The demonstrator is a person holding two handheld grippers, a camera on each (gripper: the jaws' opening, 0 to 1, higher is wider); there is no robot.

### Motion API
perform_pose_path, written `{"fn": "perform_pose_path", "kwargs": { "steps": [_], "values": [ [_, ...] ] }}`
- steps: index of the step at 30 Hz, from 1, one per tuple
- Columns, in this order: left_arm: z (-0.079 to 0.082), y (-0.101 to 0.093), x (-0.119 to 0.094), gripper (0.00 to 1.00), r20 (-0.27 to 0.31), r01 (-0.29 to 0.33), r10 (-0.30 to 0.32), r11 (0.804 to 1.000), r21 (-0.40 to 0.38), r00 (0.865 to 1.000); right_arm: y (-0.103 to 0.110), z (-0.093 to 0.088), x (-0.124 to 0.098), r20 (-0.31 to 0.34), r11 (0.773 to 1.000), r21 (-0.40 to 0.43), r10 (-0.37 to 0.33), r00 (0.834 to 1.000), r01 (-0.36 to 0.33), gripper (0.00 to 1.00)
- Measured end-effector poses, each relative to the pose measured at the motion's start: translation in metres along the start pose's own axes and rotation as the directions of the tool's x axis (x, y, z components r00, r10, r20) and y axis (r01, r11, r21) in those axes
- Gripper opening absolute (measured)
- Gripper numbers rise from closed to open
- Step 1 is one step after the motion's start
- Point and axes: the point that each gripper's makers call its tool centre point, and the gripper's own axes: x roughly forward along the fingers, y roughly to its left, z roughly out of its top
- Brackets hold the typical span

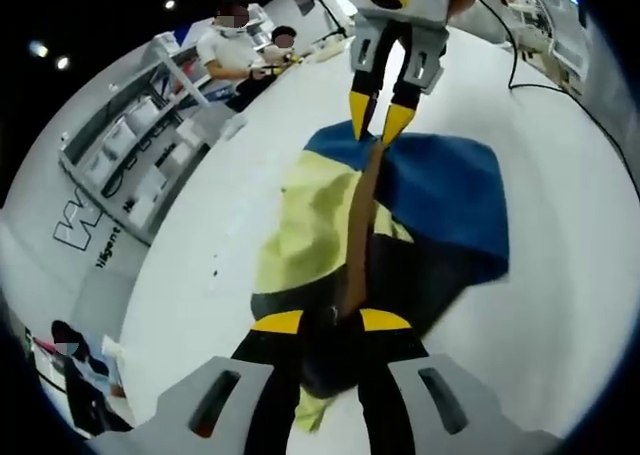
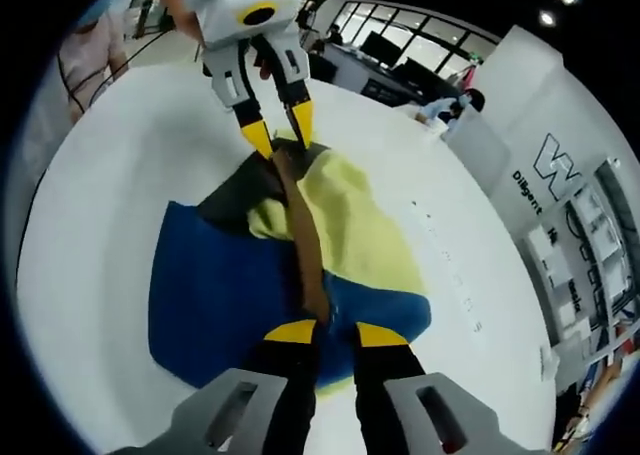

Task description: Fold the garment on the visible template until the final outline fits inside the template.

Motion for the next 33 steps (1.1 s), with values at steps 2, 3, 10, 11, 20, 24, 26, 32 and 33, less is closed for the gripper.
{"fn": "perform_pose_path", "kwargs": {
  "steps": [2, 3, 10, 11, 20, 24, 26, 32, 33],
  "values": [
    [0.000, 0.000, 0.001, 0.26, -0.003, 0.003, -0.003, 1.000, 0.000, 1.000, 0.000, 0.000, 0.002, -0.003, 1.000, -0.007, 0.003, 1.000, -0.003, 0.05],
    [0.000, -0.001, 0.001, 0.25, -0.005, 0.003, -0.003, 1.000, 0.002, 1.000, 0.000, -0.001, 0.004, -0.007, 1.000, -0.012, 0.004, 1.000, -0.004, 0.05],
    [0.000, -0.003, 0.003, 0.12, 0.000, 0.021, -0.021, 1.000, 0.023, 1.000, 0.001, 0.000, 0.006, -0.007, 0.999, -0.033, 0.010, 1.000, -0.010, 0.00],
    [0.000, -0.003, 0.003, 0.12, 0.000, 0.019, -0.019, 0.999, 0.030, 1.000, 0.001, 0.001, 0.005, -0.007, 1.000, -0.020, 0.014, 1.000, -0.015, 0.00],
    [0.004, -0.001, -0.005, 0.10, 0.020, 0.023, -0.021, 0.994, -0.105, 1.000, -0.004, 0.006, -0.004, 0.008, 1.000, -0.021, 0.003, 1.000, -0.003, 0.00],
    [0.005, 0.001, -0.006, 0.10, 0.022, 0.022, -0.020, 0.994, -0.104, 1.000, -0.004, 0.008, -0.006, 0.013, 0.999, -0.033, 0.001, 1.000, -0.001, 0.00],
    [0.006, 0.002, -0.008, 0.10, 0.023, 0.020, -0.018, 0.994, -0.108, 1.000, -0.005, 0.010, -0.008, 0.013, 0.999, -0.032, 0.000, 1.000, 0.000, 0.00],
    [0.009, 0.002, -0.013, 0.10, 0.022, 0.024, -0.021, 0.983, -0.184, 1.000, -0.007, 0.013, -0.012, 0.013, 1.000, -0.011, -0.002, 1.000, 0.002, 0.00],
    [0.009, 0.001, -0.014, 0.10, 0.019, 0.032, -0.028, 0.974, -0.223, 0.999, -0.007, 0.014, -0.013, 0.013, 1.000, 0.000, 0.001, 1.000, -0.001, 0.00]
  ]
}}
